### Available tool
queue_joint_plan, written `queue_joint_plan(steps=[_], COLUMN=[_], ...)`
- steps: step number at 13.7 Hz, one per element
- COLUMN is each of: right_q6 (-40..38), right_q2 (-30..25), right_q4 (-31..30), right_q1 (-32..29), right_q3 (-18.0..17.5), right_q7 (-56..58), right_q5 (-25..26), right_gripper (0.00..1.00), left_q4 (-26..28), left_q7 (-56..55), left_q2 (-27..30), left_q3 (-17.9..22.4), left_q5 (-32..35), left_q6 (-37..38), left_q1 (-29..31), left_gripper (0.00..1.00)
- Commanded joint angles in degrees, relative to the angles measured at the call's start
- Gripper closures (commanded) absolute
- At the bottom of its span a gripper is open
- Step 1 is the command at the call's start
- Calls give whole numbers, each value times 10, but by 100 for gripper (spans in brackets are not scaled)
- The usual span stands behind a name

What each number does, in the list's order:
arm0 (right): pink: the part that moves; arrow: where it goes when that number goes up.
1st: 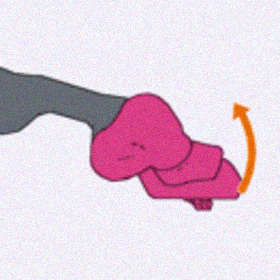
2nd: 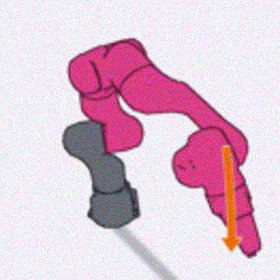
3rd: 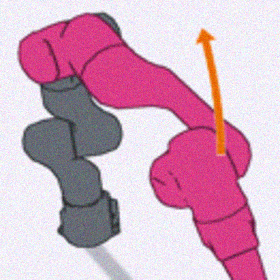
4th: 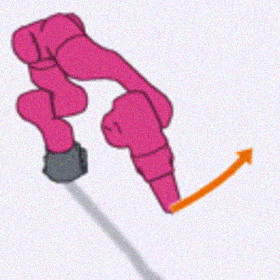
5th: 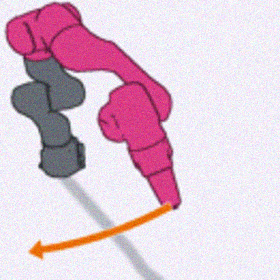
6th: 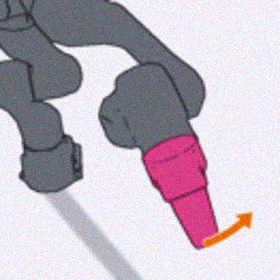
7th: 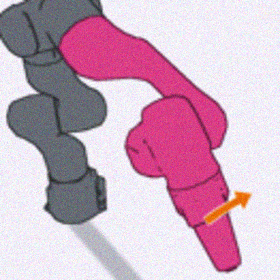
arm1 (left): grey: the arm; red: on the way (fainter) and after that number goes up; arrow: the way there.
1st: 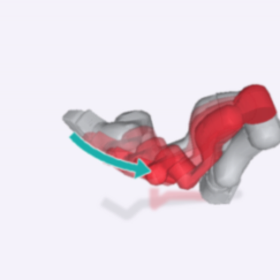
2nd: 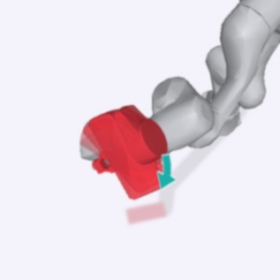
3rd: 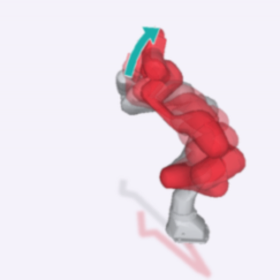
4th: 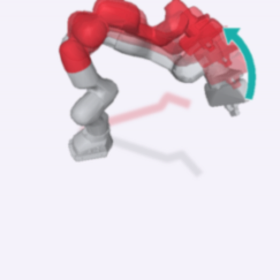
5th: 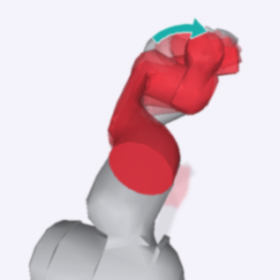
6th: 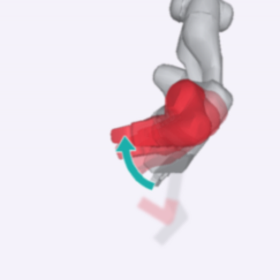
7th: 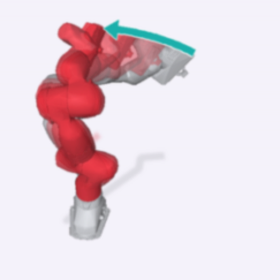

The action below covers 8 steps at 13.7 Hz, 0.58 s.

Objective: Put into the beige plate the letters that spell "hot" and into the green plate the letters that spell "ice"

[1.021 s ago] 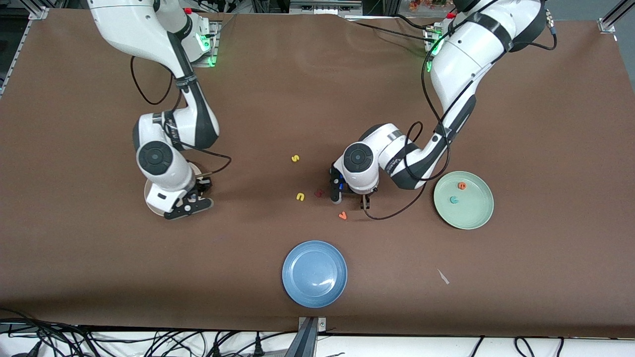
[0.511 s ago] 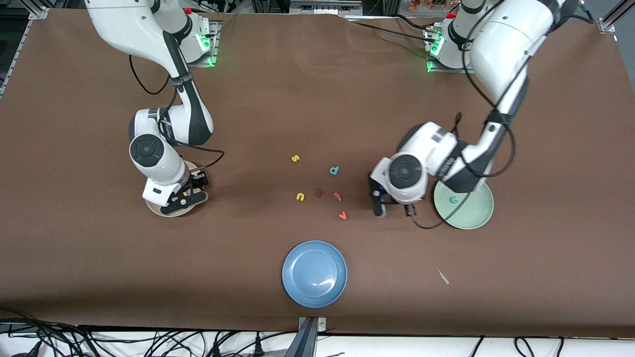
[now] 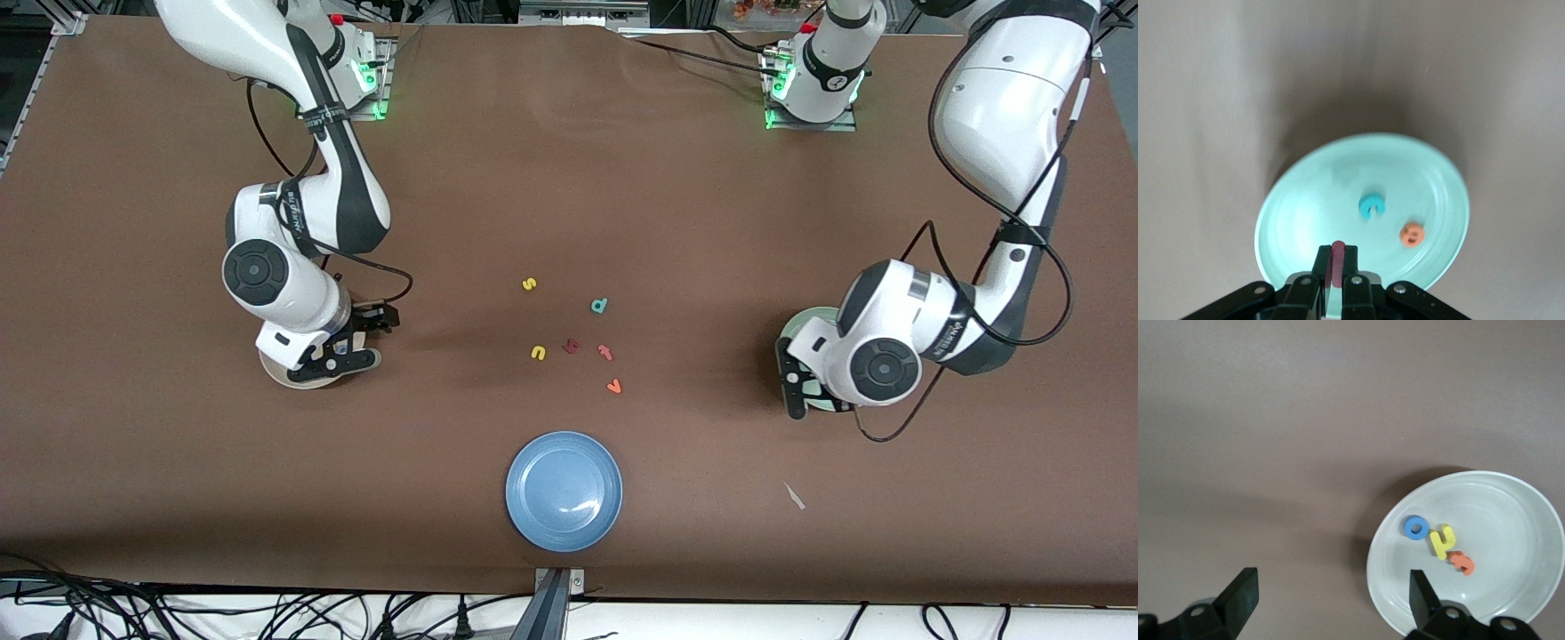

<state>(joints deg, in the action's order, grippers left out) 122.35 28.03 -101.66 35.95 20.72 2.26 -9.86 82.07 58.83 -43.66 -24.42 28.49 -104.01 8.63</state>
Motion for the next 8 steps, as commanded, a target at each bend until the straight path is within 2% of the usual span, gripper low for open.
queue_joint_plan(steps=[1,3,5,6,7,8], right_q6=[-19,-33,-39,-49,-61,-62], right_q2=[-6,-17,-52,-55,-65,-89], right_q4=[7,19,19,21,21,16], right_q1=[12,-11,-156,-231,-280,-293], right_q3=[2,-13,-167,-230,-272,-282], right_q7=[-8,1,2,2,5,5], right_q5=[-12,-9,2,23,54,74], right_gripper=[0,0,0,0,0,0], left_q4=[39,71,99,102,104,105], left_q7=[21,21,20,21,21,21], left_q2=[-2,-1,-1,0,0,0], left_q3=[-4,-4,-4,-5,-5,-5], left_q5=[24,25,37,37,37,37], left_q6=[-45,-77,-111,-116,-117,-116], left_q1=[33,39,53,63,65,65], left_gripper=[100,100,100,100,100,98])
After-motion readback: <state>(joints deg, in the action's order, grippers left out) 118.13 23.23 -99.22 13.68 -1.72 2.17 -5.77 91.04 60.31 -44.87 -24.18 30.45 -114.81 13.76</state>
